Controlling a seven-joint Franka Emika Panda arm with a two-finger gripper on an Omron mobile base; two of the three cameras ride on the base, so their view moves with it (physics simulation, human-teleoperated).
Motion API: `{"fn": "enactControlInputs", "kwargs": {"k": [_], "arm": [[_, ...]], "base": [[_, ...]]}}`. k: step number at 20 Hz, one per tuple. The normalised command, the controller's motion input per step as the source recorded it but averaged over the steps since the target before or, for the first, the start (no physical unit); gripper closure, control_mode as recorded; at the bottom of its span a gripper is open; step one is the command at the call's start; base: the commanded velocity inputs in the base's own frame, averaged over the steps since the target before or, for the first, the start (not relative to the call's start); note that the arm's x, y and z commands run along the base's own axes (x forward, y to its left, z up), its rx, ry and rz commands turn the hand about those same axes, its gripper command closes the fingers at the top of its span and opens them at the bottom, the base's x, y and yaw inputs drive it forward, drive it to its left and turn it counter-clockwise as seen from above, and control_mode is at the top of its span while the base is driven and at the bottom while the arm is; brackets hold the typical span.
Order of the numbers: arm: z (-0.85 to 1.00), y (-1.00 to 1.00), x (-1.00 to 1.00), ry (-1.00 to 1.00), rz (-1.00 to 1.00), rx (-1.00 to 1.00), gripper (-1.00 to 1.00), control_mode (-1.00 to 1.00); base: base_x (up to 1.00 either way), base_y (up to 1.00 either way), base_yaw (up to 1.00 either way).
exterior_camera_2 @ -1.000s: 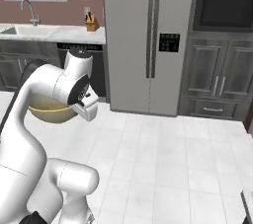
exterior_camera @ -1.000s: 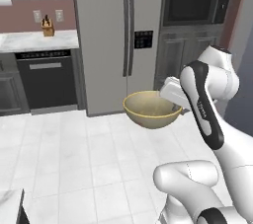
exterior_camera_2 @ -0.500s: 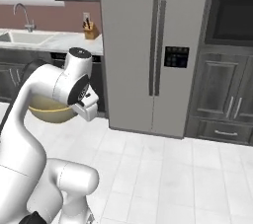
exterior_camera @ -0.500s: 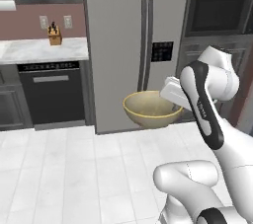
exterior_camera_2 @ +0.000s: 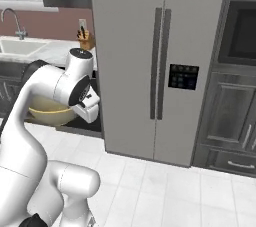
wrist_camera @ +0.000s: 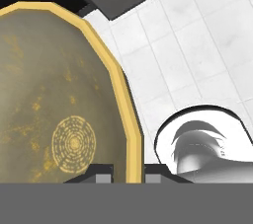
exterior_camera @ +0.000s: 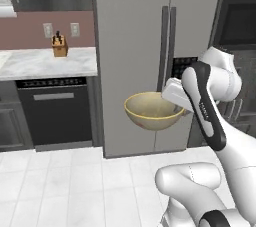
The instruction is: Pick the cup and bowl from the counter and place them on the counter next to the sink.
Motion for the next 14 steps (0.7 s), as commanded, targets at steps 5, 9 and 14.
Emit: {"fn": "enactControlInputs", "kwargs": {"k": [5,9,14], "arm": [[0.00,0.00,0.00,0.00,0.00,0.00,1.00,1.00],[0.00,0.00,0.00,0.00,0.00,0.00,1.00,1.00],[0.00,0.00,0.00,0.00,0.00,0.00,1.00,1.00]], "base": [[0.77,0.41,0.00],[0.69,0.64,-0.01],[0.57,0.72,-0.03]]}}
